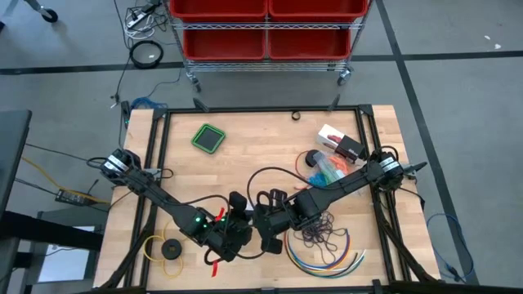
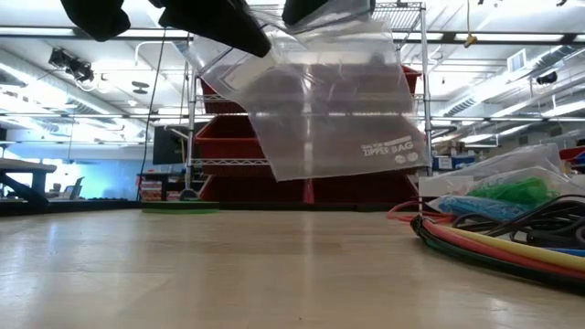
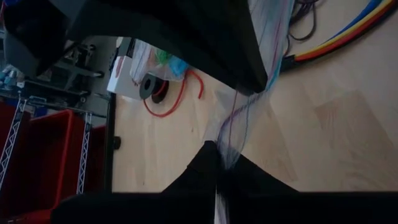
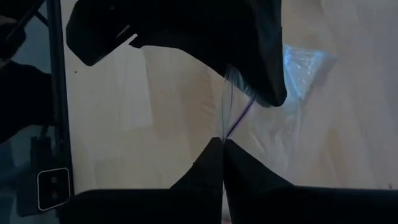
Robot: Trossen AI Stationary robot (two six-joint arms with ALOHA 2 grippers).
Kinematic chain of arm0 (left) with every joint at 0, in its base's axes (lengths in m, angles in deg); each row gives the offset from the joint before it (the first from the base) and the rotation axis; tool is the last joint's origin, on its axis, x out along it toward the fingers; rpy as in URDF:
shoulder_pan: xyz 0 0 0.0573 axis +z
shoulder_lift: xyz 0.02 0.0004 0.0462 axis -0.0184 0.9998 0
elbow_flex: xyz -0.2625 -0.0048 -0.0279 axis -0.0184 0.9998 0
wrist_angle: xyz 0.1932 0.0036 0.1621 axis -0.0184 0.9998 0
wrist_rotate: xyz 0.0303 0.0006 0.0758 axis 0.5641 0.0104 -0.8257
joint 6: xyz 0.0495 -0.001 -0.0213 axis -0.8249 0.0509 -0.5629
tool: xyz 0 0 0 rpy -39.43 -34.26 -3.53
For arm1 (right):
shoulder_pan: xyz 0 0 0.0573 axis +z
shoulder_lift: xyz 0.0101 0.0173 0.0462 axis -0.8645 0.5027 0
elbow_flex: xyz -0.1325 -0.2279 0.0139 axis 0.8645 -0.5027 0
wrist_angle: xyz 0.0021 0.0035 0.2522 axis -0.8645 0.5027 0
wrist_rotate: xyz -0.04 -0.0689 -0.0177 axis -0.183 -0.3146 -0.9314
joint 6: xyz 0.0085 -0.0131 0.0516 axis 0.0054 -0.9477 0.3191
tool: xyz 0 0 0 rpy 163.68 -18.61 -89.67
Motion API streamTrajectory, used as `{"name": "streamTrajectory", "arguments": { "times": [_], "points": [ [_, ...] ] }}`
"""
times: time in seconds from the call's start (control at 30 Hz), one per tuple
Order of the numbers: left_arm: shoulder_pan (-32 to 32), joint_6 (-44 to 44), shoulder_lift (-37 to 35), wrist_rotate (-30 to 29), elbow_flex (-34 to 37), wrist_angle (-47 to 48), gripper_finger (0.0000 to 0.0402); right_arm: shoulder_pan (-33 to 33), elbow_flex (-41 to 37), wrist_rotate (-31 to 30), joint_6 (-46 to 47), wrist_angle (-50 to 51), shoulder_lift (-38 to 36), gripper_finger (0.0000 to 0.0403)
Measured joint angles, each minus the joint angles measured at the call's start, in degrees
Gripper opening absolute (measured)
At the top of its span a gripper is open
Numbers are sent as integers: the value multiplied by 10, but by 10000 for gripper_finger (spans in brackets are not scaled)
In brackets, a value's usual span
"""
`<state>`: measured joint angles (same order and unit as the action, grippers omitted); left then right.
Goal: Sort rubber bands
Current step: Open the transparent zip bag
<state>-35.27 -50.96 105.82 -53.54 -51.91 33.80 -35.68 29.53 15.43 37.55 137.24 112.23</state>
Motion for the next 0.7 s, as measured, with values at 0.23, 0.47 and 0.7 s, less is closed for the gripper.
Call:
{"name": "streamTrajectory", "arguments": {
  "times": [0.23, 0.47, 0.7],
  "points": [
    [-3, -7, 0, -33, 0, 0, 91, 1, 0, -9, 5, 24, -1, 0],
    [-20, -17, 0, -81, 0, -1, 161, 1, 0, -4, 7, 27, -1, 0],
    [-44, -85, 0, -40, 0, -28, 168, 2, 0, 4, 11, 22, -1, 0]
  ]
}}
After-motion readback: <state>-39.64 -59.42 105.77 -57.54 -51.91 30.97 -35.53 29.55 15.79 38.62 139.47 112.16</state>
